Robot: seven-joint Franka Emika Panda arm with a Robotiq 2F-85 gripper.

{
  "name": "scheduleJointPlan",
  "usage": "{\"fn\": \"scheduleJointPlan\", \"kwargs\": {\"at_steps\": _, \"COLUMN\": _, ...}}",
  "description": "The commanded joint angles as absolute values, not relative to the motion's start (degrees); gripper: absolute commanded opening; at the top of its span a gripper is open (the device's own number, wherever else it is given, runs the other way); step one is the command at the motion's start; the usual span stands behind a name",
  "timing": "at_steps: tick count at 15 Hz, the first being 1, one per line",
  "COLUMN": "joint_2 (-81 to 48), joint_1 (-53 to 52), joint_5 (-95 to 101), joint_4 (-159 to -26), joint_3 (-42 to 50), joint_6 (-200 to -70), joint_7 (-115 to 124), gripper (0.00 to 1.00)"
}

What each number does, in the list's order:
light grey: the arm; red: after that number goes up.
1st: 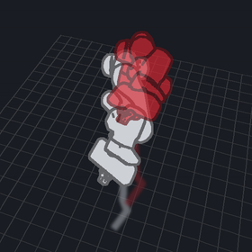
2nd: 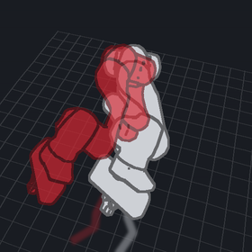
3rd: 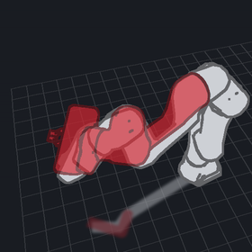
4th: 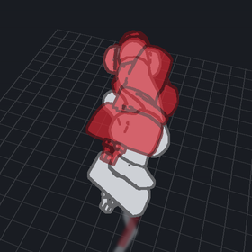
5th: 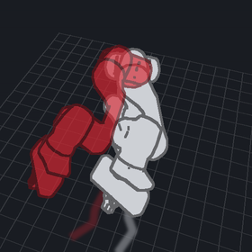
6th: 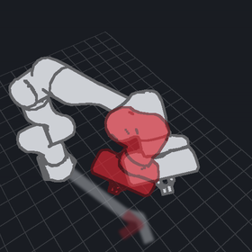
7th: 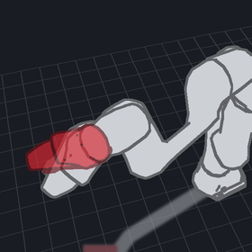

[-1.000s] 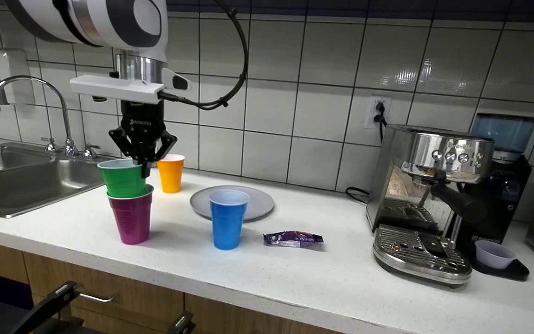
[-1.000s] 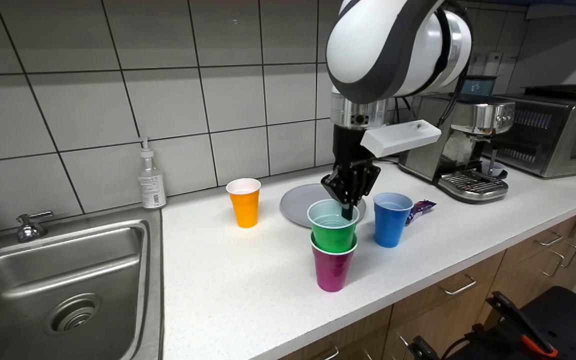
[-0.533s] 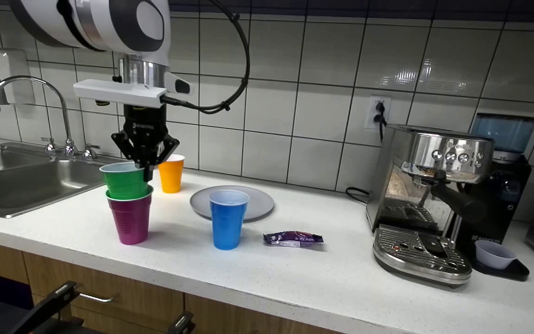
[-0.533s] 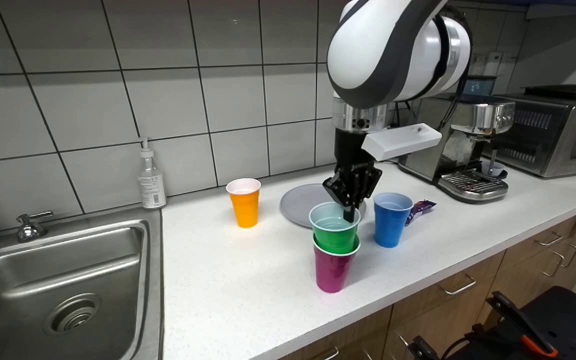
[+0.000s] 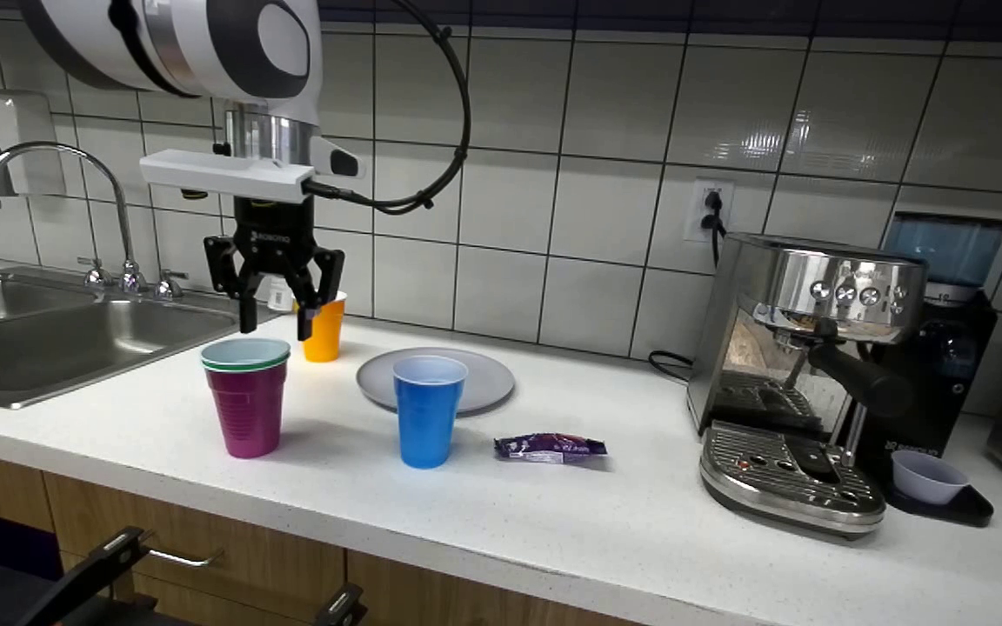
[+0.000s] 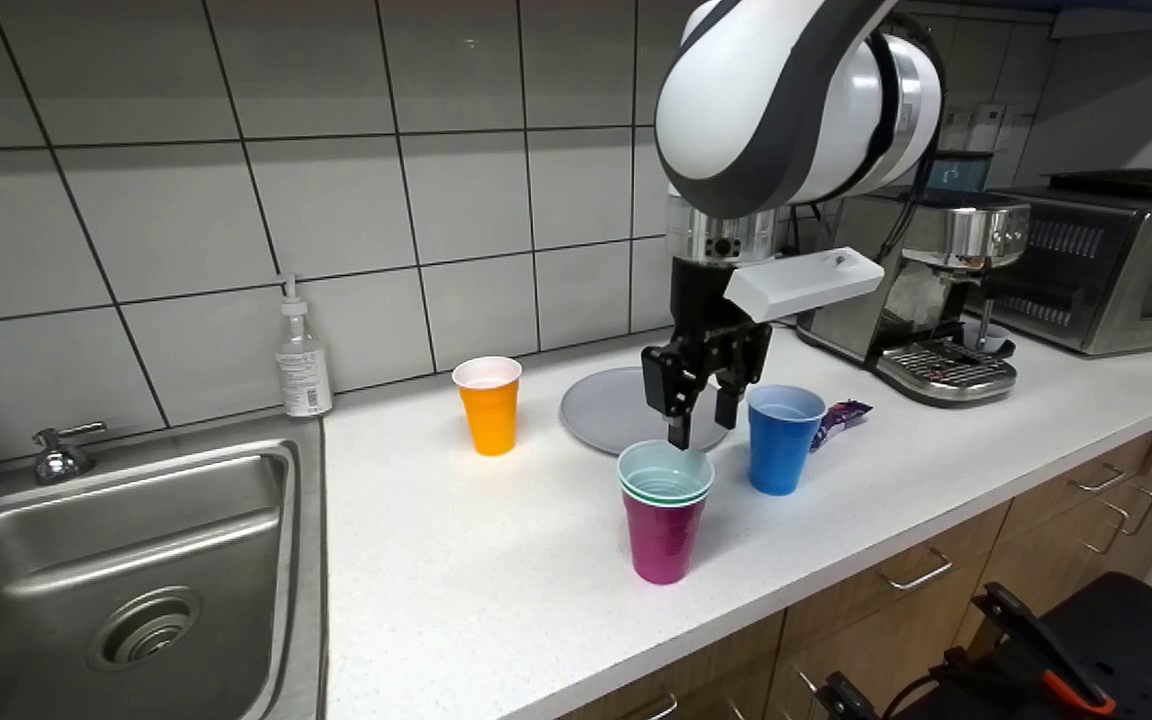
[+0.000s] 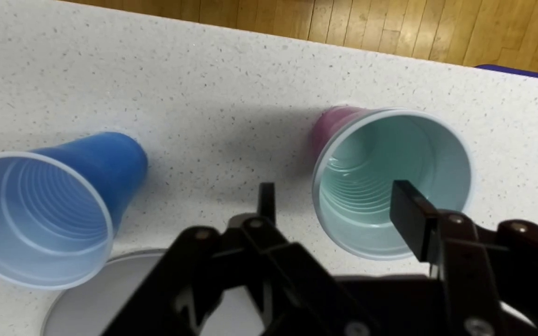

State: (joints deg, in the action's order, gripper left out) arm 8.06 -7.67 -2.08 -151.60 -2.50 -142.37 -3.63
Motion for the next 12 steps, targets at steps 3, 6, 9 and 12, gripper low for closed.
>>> {"fn": "scheduleJointPlan", "kwargs": {"at_steps": 3, "joint_2": 9.7, "joint_1": -6.4, "joint_5": -1.1, "joint_4": -151.8, "joint_3": -3.2, "joint_6": -142.5, "joint_7": -3.0, "gripper": 1.0}}
{"fn": "scheduleJointPlan", "kwargs": {"at_steps": 6, "joint_2": 10.8, "joint_1": -6.2, "joint_5": -1.1, "joint_4": -151.8, "joint_3": -2.9, "joint_6": -142.0, "joint_7": -3.2, "gripper": 1.0}}
{"fn": "scheduleJointPlan", "kwargs": {"at_steps": 9, "joint_2": 12.3, "joint_1": -5.7, "joint_5": -0.8, "joint_4": -151.8, "joint_3": -2.6, "joint_6": -141.5, "joint_7": -3.4, "gripper": 1.0}}
{"fn": "scheduleJointPlan", "kwargs": {"at_steps": 12, "joint_2": 13.7, "joint_1": -5.0, "joint_5": -0.6, "joint_4": -151.8, "joint_3": -2.3, "joint_6": -141.2, "joint_7": -3.4, "gripper": 1.0}}
